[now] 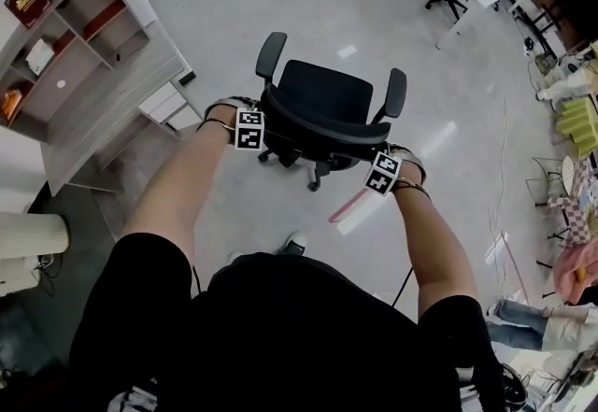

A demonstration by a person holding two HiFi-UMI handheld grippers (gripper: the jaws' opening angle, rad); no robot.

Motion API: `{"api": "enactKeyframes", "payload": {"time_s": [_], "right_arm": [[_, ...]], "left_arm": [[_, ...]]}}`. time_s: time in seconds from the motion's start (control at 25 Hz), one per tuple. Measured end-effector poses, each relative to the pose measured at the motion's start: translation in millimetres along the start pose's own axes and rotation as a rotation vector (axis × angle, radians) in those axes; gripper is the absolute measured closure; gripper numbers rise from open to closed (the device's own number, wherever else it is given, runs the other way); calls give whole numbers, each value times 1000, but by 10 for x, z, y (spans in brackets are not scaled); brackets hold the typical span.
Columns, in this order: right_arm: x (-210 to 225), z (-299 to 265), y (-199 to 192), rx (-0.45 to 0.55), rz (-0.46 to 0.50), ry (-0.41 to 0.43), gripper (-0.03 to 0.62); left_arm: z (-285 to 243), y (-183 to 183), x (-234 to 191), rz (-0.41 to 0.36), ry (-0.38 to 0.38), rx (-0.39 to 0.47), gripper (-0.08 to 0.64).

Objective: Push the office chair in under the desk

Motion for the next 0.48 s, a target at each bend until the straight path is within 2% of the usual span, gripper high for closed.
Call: {"api": "enactKeyframes", "payload": {"time_s": [0.24,0.48], "right_arm": [[-385,101,295,2,28,10,486],[-887,201,771,9,78,22,486]], "left_arm": [[224,-275,428,33,22,5,357],[547,-735,1028,76,41,-10,360]]}}
Point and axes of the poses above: the fingertips, and each gripper's own axes: z backward along the fingers, x to its right, y out of its top, the point moved 5 cm from there along z, backward along the fingers, and after that the axes turned 8 degrees about y, right-handed, at the moved point
